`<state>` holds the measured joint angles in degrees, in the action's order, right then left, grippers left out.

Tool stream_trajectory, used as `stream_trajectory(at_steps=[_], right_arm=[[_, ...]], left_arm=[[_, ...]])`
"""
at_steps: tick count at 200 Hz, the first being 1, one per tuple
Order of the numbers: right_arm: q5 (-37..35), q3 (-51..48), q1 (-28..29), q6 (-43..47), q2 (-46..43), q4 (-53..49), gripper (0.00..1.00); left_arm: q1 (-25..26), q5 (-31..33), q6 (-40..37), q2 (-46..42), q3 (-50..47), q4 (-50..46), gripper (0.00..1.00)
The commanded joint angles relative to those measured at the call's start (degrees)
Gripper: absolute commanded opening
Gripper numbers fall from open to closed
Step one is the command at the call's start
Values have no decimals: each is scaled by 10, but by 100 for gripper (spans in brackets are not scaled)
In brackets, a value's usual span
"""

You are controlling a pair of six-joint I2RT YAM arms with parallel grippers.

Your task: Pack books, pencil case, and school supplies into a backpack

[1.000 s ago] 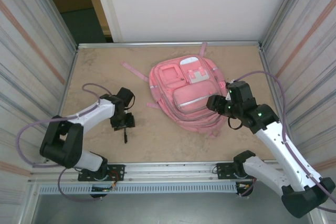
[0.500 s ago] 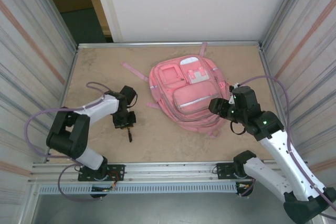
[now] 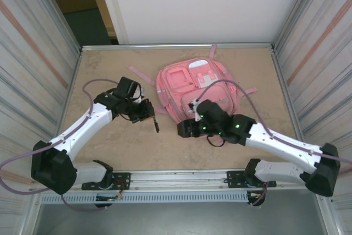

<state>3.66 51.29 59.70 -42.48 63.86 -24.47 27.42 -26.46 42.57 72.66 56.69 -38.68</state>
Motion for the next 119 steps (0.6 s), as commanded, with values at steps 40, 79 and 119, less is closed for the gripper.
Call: stream_trajectory(at_steps=[40, 79, 119], right_arm=[[-101, 60, 46, -30, 125, 74, 60], [-84, 69, 43, -53, 153, 109, 41], [-85, 73, 40, -68, 164, 97, 8]], left_arm=[[43, -95, 75, -12, 10, 60, 8], [62, -115, 97, -12, -13, 93, 9], [68, -139, 112, -9, -22, 121, 20]])
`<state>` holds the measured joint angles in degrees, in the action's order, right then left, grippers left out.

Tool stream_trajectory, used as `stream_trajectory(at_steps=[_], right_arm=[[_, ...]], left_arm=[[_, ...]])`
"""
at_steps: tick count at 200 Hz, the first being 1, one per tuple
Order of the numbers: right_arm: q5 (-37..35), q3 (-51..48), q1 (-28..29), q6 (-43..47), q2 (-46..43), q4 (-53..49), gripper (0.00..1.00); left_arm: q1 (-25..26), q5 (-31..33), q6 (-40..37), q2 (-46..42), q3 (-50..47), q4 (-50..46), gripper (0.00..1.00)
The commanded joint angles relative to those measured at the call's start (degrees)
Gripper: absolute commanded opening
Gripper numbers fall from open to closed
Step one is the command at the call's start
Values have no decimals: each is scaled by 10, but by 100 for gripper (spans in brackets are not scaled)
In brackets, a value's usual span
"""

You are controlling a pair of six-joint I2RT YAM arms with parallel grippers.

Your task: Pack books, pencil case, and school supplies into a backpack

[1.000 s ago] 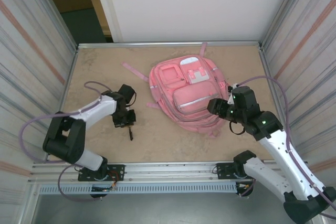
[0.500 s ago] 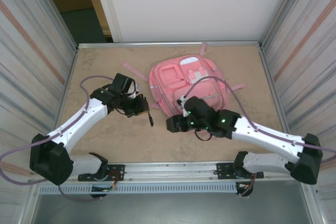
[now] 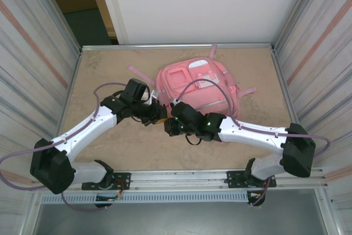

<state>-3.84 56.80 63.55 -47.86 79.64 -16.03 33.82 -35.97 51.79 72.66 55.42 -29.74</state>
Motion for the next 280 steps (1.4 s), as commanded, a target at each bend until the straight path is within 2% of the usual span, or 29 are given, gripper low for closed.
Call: stream_trajectory(at_steps=[1, 14, 25, 35, 60, 76, 89, 102, 127, 138, 170, 197, 212, 236, 262, 280], right_arm=[[-11, 18, 2, -15, 6, 12, 8], [-14, 18, -5, -16, 1, -1, 5], [-15, 20, -11, -15, -6, -20, 4], [-21, 19, -18, -12, -19, -42, 3], [-29, 1, -56, 1, -62, -85, 2], [-10, -3, -101, 5, -98, -124, 2], [-3, -5, -141, 10, -128, -165, 2], [1, -5, -186, 13, -156, -207, 2], [22, -7, -267, 25, -224, -268, 3], [18, -14, -294, 32, -266, -283, 3], [16, -26, -363, 34, -351, -337, 3], [18, -39, -397, 34, -402, -363, 2], [28, -39, -406, 33, -420, -377, 2], [28, -58, -406, 34, -442, -386, 2], [37, -63, -408, 37, -445, -397, 1], [33, -74, -408, 31, -456, -389, 1]], left_arm=[[4, -45, 19, -9, -9, 32, 22], [4, -48, 9, -9, -11, 44, 44], [3, -34, -20, -12, -8, 47, 54], [2, -20, -71, -12, -1, 46, 58], [9, 44, -216, -11, 14, 48, 60], [67, 186, -335, -24, 18, 64, 63], [116, 250, -449, -29, 1, 122, 65], [138, 259, -530, -20, -19, 182, 66], [144, 244, -637, 27, -32, 280, 67], [147, 228, -688, 57, -10, 279, 67], [185, 248, -796, 142, 64, 242, 67], [223, 299, -901, 206, 91, 249, 68], [232, 328, -923, 245, 109, 262, 67], [229, 371, -884, 307, 181, 213, 56], [234, 422, -892, 350, 200, 224, 55], [237, 424, -897, 358, 198, 238, 55]])
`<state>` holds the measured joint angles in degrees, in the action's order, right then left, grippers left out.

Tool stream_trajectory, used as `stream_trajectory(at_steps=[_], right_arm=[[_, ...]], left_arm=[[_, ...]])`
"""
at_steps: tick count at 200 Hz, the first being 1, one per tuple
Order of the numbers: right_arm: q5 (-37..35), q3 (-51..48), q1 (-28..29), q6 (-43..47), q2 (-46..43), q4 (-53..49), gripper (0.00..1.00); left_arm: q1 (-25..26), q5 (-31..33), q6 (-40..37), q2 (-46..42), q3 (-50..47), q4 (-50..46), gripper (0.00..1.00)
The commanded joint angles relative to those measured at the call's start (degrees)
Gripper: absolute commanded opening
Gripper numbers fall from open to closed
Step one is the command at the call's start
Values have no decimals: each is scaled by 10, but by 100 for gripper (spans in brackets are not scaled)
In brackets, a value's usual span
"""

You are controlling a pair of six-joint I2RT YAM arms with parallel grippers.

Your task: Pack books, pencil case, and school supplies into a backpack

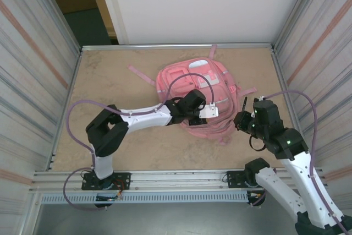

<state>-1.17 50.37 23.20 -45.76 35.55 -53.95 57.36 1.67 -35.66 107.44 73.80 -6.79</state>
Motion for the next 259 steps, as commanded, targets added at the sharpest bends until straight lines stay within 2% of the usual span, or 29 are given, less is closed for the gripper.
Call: stream_trajectory(at_steps=[1, 19, 26, 41, 48, 60, 70, 102, 123, 139, 172, 188, 214, 244, 259], right_arm=[[6, -10, -4, 10, -16, -9, 1], [13, -12, -4, 7, -24, -8, 1], [15, -13, -4, 5, -27, -9, 1], [14, -25, -4, -1, -32, -6, 1], [17, -32, -4, -3, -33, -1, 0], [30, -38, -4, -13, -30, 5, 0], [47, -42, -4, -23, -24, 11, 1], [141, -88, -5, -64, -2, 93, 0], [218, -94, -5, -94, 38, 145, 0], [234, -93, -5, -122, 68, 170, 0], [309, -77, -5, -147, 154, 239, 0], [312, -57, -6, -158, 205, 250, 0], [263, -37, -17, -207, 286, 287, 0], [180, -38, -19, -323, 341, 362, 0], [159, -30, -17, -342, 366, 378, 17]], left_arm=[[2, 48, -22, 10, 14, 9, 55], [3, 49, -20, 12, 18, 7, 53], [3, 49, -16, 12, 21, 7, 49], [3, 44, -16, 13, 33, -7, 36], [3, 48, -13, 13, 37, -10, 26], [-1, 65, 19, 9, 41, -6, 14], [-14, 31, 59, -3, 49, -20, 0], [-75, -164, 235, -59, 72, -34, 0], [-109, -276, 305, -77, 71, 2, 0], [-116, -271, 344, -83, 85, -2, 0], [-117, -297, 372, -82, 129, -23, 0], [-117, -307, 380, -85, 132, -14, 0], [-117, -330, 395, -85, 129, 2, 0], [-117, -379, 421, -76, 125, 19, 0], [-117, -385, 432, -67, 127, 22, 0]])
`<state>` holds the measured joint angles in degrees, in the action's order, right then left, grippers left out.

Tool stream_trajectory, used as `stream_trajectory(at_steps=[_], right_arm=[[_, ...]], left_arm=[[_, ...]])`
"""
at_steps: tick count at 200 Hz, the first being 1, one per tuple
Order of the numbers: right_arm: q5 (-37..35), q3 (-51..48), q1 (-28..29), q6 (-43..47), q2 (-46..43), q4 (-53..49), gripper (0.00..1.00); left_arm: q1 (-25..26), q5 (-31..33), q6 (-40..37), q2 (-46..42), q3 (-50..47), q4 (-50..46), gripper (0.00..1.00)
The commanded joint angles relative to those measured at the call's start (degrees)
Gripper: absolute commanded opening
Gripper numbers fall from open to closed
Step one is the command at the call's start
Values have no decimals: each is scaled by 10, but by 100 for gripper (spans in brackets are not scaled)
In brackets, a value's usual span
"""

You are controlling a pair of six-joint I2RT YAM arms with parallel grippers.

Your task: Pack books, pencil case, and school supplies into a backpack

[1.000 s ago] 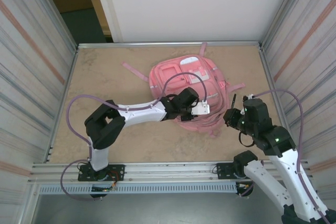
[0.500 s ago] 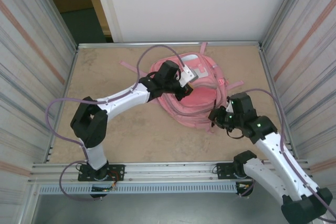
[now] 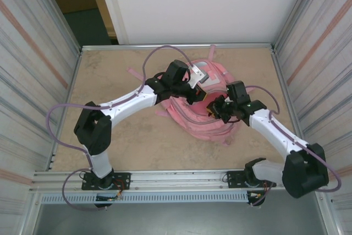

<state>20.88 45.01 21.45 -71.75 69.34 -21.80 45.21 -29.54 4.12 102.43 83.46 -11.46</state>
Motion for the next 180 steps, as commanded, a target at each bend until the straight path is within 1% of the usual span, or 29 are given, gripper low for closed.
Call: stream_trajectory(at_steps=[1, 10, 34, 48, 62, 86, 110, 125, 127, 133, 143, 156, 165, 170, 180], right_arm=[[-62, 25, 0, -82, 30, 57, 18], [-60, 31, 4, -82, 46, 73, 26], [-24, 44, 14, -73, 65, 98, 35], [-24, 53, 23, -56, 56, 74, 40], [-38, 49, 28, -45, 33, 45, 41], [-37, 40, 24, -20, -28, -1, 43], [-85, 41, 18, 24, -101, -85, 45], [-99, 37, 2, 41, -146, -127, 46], [-98, 36, 0, 58, -150, -133, 46], [-97, 35, -6, 75, -164, -149, 46], [-98, 36, -11, 105, -184, -176, 47], [-113, 41, -14, 150, -201, -216, 48], [-130, 48, -13, 173, -208, -252, 48], [-137, 50, -13, 183, -211, -271, 49], [-147, 56, -12, 203, -217, -303, 49]], left_arm=[[5, -73, 35, -17, 31, 68, 0], [5, -78, 41, -13, 31, 70, 0], [2, -82, 44, -7, 18, 92, 0], [-5, -82, 53, -2, 12, 108, 0], [-11, -86, 62, 5, 13, 115, 0], [-21, -83, 57, 18, 16, 112, 0], [-26, -72, 39, 25, 17, 90, 0], [-27, -65, 43, 28, 4, 98, 0], [-28, -66, 44, 28, 3, 100, 0], [-28, -71, 48, 32, -2, 103, 0], [-28, -85, 54, 35, -1, 95, 7], [-29, -87, 63, 29, -1, 68, 12], [-31, -75, 70, 18, -12, 55, 23], [-34, -72, 74, 10, -20, 52, 27], [-37, -72, 83, -6, -32, 40, 29]])
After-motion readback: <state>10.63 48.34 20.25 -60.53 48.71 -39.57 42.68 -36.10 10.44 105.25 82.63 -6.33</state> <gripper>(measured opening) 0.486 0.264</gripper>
